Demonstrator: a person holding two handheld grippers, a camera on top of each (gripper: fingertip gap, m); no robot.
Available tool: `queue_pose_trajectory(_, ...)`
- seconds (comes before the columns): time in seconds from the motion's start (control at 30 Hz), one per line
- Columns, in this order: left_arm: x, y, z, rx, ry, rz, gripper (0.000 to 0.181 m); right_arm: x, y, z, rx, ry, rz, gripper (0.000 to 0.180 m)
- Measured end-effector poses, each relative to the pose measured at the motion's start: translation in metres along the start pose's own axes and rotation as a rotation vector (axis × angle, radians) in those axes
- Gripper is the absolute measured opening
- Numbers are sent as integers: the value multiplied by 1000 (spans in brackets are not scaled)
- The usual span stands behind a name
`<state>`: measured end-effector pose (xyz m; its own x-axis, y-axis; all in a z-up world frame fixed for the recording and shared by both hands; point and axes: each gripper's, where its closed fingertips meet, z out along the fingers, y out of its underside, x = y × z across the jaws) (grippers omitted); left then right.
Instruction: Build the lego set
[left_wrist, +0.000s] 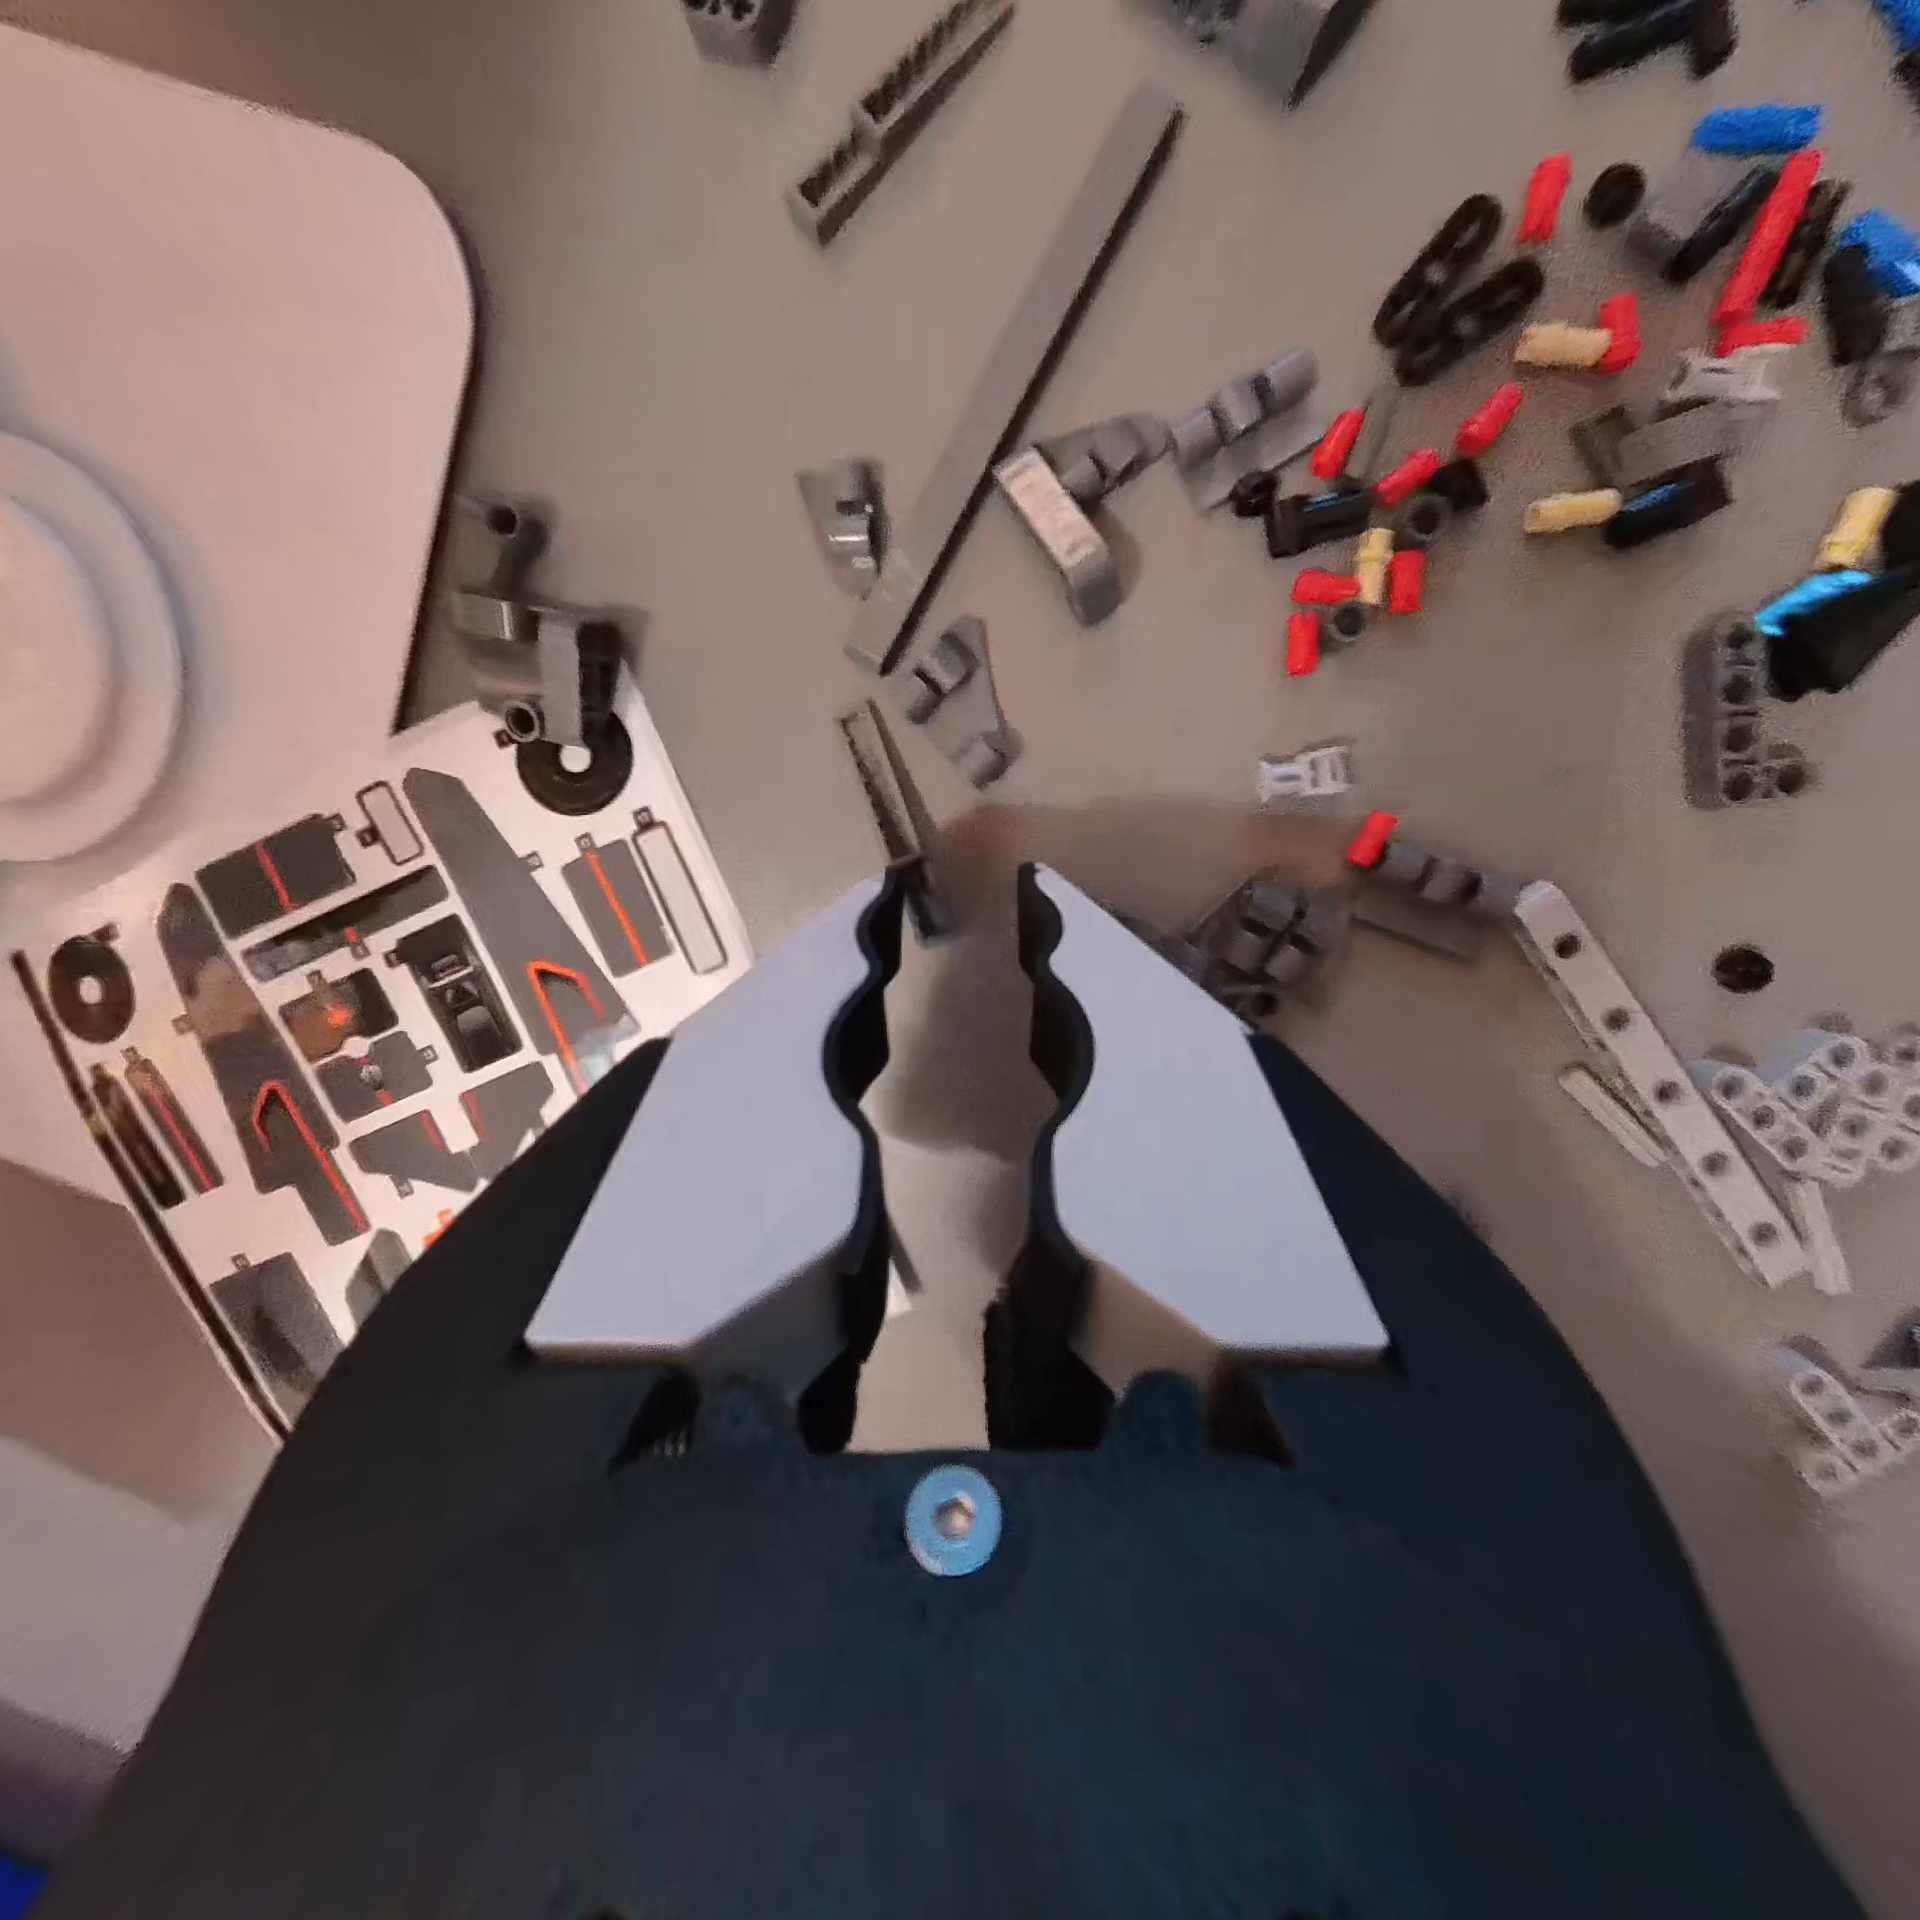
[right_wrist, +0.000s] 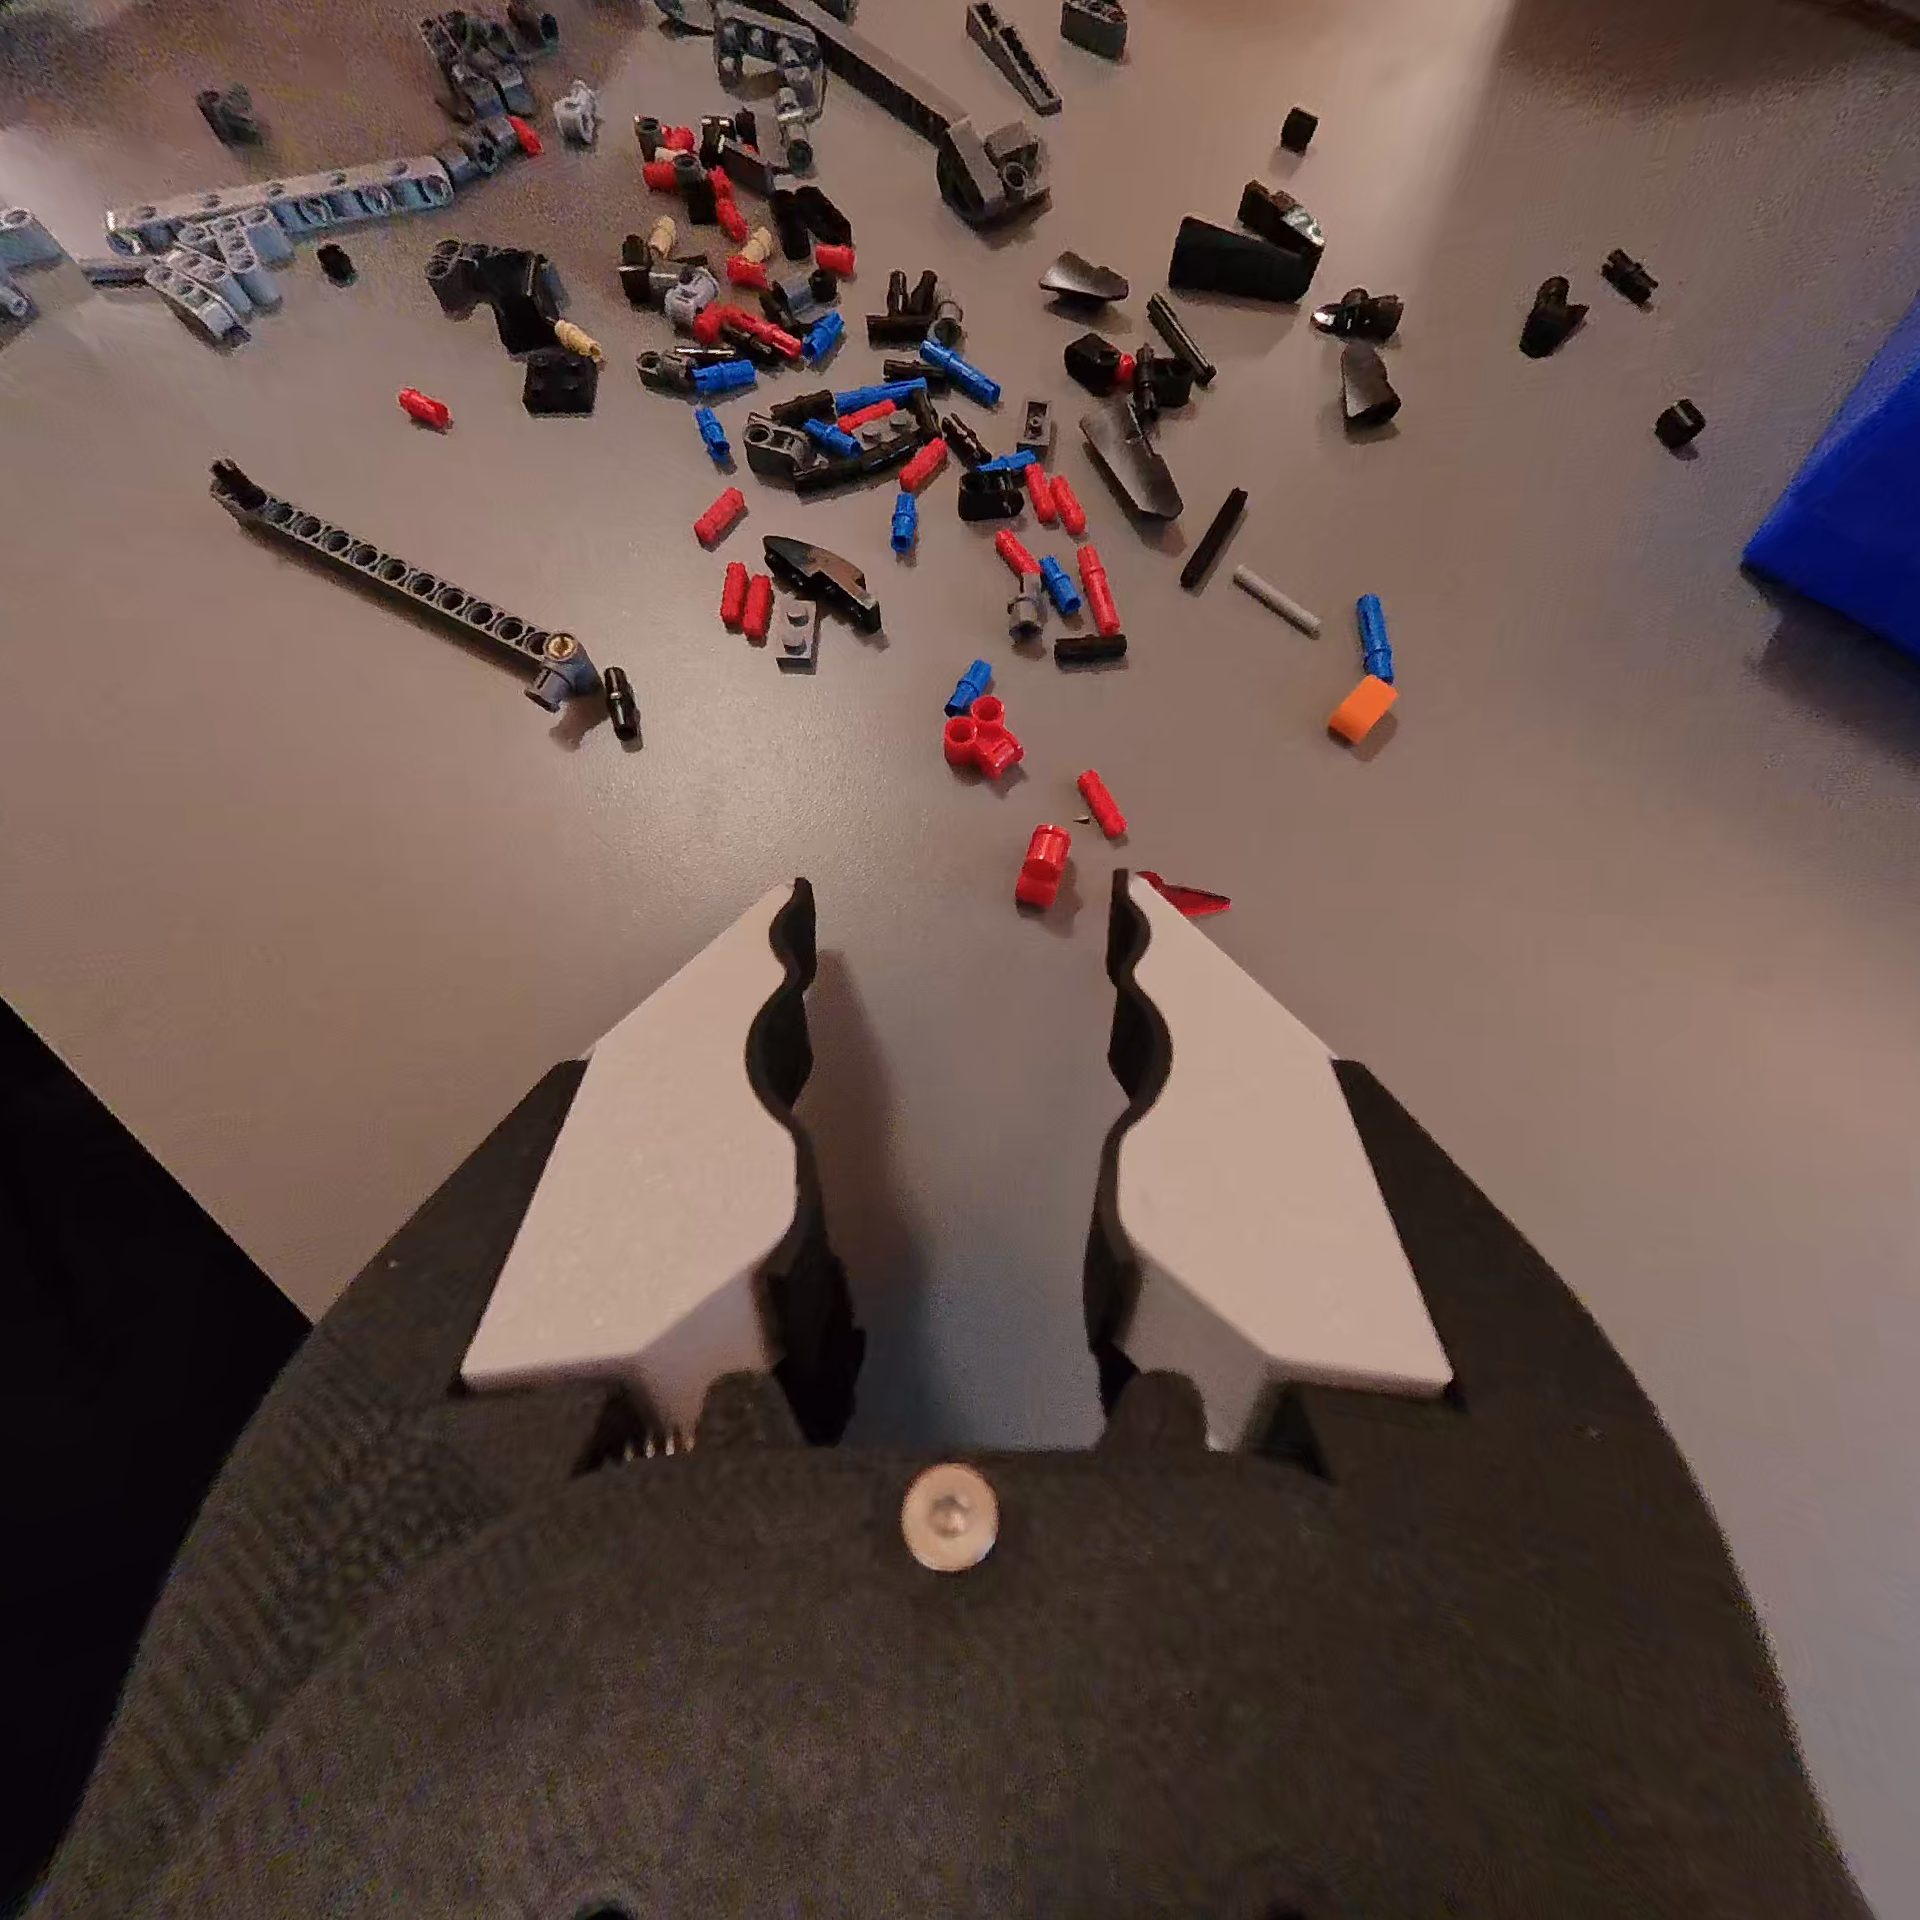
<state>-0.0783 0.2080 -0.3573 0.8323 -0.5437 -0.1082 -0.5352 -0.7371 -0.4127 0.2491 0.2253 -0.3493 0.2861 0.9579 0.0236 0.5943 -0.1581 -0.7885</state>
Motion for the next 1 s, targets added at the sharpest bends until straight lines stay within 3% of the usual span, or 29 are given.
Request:
queue_pose_trajectory(0.5, -8, -1, 6, 79, 5, -88, 2, -1, 0, -1, 6, 5, -17, 52)
queue_pose_trajectory(0.7, -5, -7, -30, 240, -5, -153, 2, 1, -6, -7, 60, 41, -30, 51)
queue_pose_trajectory(0.8, 13, -16, -64, 387, 14, -178, 2, -14, -31, -21, 167, 52, -40, 44)
queue_pose_trajectory(1.0, 78, -42, -124, 732, 143, -261, 2, -90, -123, -31, 335, -28, -157, 44)
